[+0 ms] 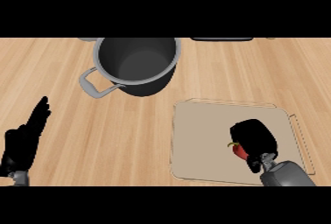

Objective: Pick the bell pepper from the tray and place it in the pot

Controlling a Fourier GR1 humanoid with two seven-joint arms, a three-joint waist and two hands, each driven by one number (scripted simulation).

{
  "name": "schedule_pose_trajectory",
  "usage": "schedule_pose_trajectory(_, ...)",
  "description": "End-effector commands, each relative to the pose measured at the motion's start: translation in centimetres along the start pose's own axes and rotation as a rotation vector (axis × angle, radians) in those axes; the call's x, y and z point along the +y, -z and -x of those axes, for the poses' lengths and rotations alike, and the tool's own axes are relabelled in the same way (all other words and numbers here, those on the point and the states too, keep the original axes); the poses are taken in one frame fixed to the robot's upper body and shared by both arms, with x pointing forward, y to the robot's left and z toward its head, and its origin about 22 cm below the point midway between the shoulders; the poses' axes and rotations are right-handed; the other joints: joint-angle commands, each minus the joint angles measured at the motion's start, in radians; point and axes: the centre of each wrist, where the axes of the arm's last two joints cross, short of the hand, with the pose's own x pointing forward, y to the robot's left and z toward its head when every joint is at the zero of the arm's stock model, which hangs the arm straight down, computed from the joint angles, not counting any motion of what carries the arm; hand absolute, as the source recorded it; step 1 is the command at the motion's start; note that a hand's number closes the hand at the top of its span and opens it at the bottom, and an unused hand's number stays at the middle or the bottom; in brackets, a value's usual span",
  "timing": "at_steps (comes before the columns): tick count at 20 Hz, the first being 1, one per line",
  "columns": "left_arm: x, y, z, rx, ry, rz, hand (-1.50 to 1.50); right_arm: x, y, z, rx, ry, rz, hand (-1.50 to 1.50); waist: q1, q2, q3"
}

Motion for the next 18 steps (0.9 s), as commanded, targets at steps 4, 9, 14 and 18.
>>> schedule_pose_trajectory(4,0.6,-0.4,-1.4,0.007,0.005,0.002,0.0,1.0,0.0,0.0,-0.015,0.004,0.003,1.5,-0.001,0.001,0.001)
schedule_pose_trajectory(9,-0.7,1.0,-2.2,-0.072,-0.001,0.066,0.0,-5.7,2.1,-10.5,0.016,0.274,0.067,1.5,0.108,0.026,0.005)
schedule_pose_trajectory(14,-2.4,1.4,-2.9,-0.087,-0.007,0.126,0.0,-8.6,2.7,-11.3,0.136,0.347,0.16,1.5,0.161,0.041,0.003)
schedule_pose_trajectory(18,-3.5,1.8,-3.7,-0.097,0.001,0.169,0.0,-12.9,2.2,-13.3,0.247,0.333,0.332,1.5,0.189,0.029,-0.001)
